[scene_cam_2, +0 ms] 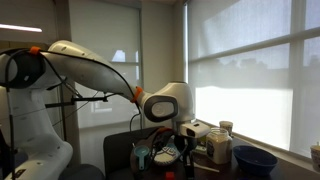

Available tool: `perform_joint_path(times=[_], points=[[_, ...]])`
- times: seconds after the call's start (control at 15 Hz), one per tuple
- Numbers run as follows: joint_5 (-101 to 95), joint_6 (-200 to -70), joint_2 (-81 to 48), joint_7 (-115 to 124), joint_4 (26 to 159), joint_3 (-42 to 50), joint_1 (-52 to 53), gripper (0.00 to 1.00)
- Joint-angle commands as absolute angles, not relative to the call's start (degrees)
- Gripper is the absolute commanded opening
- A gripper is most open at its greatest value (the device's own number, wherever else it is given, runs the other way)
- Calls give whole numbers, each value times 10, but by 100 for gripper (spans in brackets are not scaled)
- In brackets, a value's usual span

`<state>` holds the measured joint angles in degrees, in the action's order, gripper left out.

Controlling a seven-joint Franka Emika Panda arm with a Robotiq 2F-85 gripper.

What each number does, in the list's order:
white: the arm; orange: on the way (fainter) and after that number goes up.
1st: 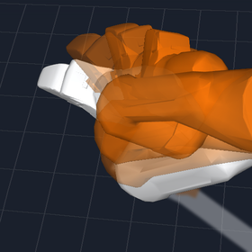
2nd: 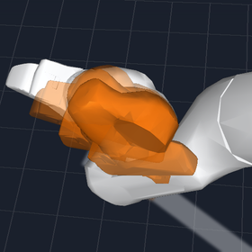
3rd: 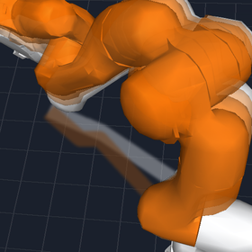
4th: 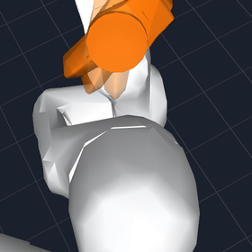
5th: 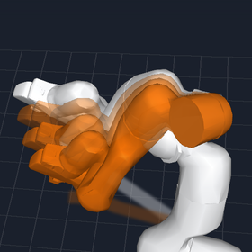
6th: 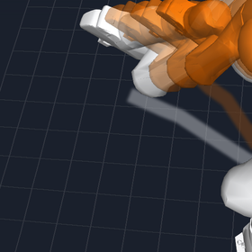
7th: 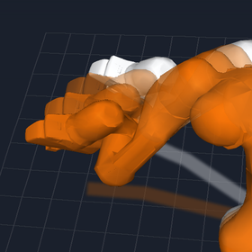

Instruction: Move the green cylindrical block a little to the left, pick up the blue cylindrical block and place it next to the green cylindrical block, move the blue cylindrical block a little to the left, pick up the orange rectangular block and put it on top of both the green and blue cylindrical blocks

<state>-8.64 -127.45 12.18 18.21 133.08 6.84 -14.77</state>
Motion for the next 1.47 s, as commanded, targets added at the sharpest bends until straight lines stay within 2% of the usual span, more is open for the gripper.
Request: perform_joint_path(times=[0.0, 1.4], points=[[-58, -1254, 144, 168, 1311, 71, -127, 8], [-10, -1312, 110, 117, 1319, 75, -94, 8]])
